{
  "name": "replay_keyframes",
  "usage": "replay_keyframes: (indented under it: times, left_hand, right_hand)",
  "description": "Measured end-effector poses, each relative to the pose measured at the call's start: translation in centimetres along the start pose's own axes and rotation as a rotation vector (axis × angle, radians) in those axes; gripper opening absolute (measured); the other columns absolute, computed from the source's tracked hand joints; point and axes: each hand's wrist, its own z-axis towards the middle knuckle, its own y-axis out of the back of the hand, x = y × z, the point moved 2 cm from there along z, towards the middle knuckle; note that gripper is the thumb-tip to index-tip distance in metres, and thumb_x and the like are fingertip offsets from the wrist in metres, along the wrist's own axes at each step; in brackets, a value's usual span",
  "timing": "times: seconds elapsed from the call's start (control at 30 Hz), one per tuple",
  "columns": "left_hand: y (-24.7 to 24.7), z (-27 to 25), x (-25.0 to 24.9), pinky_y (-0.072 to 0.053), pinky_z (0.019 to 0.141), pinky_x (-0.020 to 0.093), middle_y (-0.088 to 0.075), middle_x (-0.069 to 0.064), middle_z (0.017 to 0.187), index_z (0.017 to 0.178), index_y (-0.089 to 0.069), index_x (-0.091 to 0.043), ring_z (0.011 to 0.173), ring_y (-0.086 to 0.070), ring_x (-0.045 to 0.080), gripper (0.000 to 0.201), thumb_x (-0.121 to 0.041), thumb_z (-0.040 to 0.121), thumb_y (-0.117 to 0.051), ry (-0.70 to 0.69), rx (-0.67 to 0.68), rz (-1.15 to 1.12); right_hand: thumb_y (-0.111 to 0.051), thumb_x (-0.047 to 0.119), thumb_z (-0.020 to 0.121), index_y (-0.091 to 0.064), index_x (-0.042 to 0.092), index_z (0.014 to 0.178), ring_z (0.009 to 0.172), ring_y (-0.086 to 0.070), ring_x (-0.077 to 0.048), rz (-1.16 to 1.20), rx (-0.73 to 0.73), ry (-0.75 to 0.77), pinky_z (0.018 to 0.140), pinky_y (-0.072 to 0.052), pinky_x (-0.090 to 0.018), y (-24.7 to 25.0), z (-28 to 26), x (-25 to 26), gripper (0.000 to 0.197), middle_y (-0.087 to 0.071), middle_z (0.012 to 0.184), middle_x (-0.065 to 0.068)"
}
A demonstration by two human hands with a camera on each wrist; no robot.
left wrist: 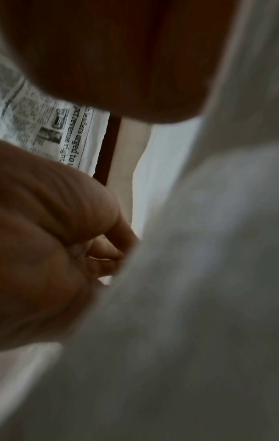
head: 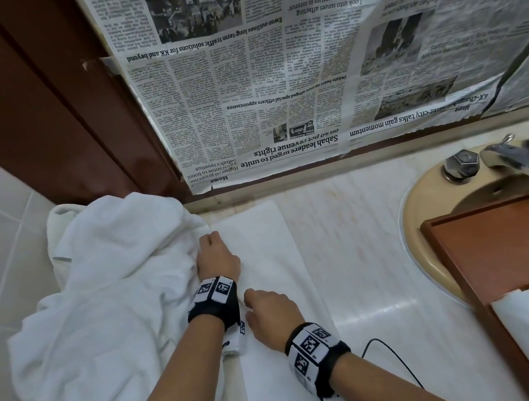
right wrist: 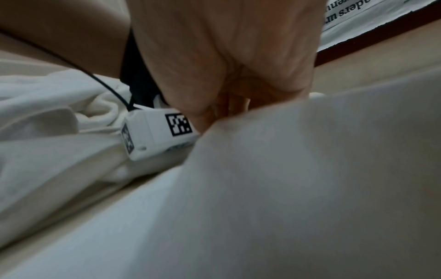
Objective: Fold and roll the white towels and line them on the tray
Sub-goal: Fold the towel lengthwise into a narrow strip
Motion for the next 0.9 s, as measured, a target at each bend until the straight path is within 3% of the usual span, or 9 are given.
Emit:
replay_keyframes:
  times: [0.17,0.33,0.6,0.77,0.83,0.9]
  left_hand:
    - [-0.2,0.3,0.7,-0.048,0.092,0.046,-0.047,0.016,0.135,0.139,-0.049,-0.011,0.114,-0.054,0.042,0.056,0.005,0.086,-0.044,-0.051,-0.018,0.052]
    - [-0.8,0.1,-1.0,-0.044,0.095,0.038,-0.047,0.017,0.134,0.138,-0.053,-0.01,0.112,-0.057,0.037,0.05,0.003,0.091,-0.045,-0.135,0.029,0.004]
    - [-2.9,0.2,-7.3,-0.039,0.097,0.029,-0.044,0.013,0.139,0.138,-0.054,-0.01,0.114,-0.056,0.033,0.041,-0.004,0.098,-0.048,-0.225,0.09,-0.096]
    - [-3.3,-0.2,-9.3,-0.037,0.102,0.03,-0.043,0.016,0.14,0.143,-0.049,-0.012,0.123,-0.05,0.033,0.044,-0.016,0.099,-0.053,-0.146,0.12,-0.21]
    - [-3.3,-1.1,-8.9,-0.039,0.09,0.029,-0.053,0.014,0.126,0.127,-0.058,-0.009,0.114,-0.054,0.032,0.034,-0.023,0.096,-0.058,-0.108,0.095,-0.241]
    - [-3.2,-2.4,-7.8,-0.037,0.07,0.026,-0.061,0.006,0.1,0.097,-0.06,-0.012,0.093,-0.058,0.025,0.023,-0.034,0.092,-0.062,-0.045,0.119,-0.185]
  right_hand:
    - [-0.05,0.042,0.096,-0.046,0.013,0.124,0.104,-0.056,-0.025,0.109,-0.042,-0.095,0.082,-0.045,-0.034,1.5,-2.1,-2.3,0.04,-0.056,0.119,-0.006]
    - [-0.052,0.053,0.09,-0.033,0.019,0.139,0.103,-0.056,-0.025,-0.09,0.042,-0.095,0.081,-0.047,-0.034,1.2,-5.5,-5.3,0.063,-0.048,0.125,-0.003]
    - [-0.056,0.051,0.088,-0.036,0.024,0.14,0.109,-0.055,-0.023,-0.024,-0.022,-0.176,0.09,-0.044,-0.033,5.7,-7.2,-11.8,0.062,-0.047,0.13,0.002]
    - [-0.058,0.045,0.092,-0.041,0.018,0.139,0.109,-0.054,-0.02,0.038,-0.007,-0.145,0.086,-0.038,-0.025,8.4,-7.1,-13.0,0.057,-0.05,0.128,0.001]
    - [-0.057,0.043,0.094,-0.043,0.016,0.138,0.109,-0.054,-0.018,0.091,-0.049,-0.162,0.085,-0.039,-0.023,8.5,-8.5,-12.9,0.053,-0.052,0.123,0.0]
    - [-0.056,0.045,0.094,-0.046,0.018,0.134,0.106,-0.055,-0.016,0.116,-0.086,-0.222,0.084,-0.042,-0.024,7.8,-10.2,-13.0,0.049,-0.053,0.115,0.003]
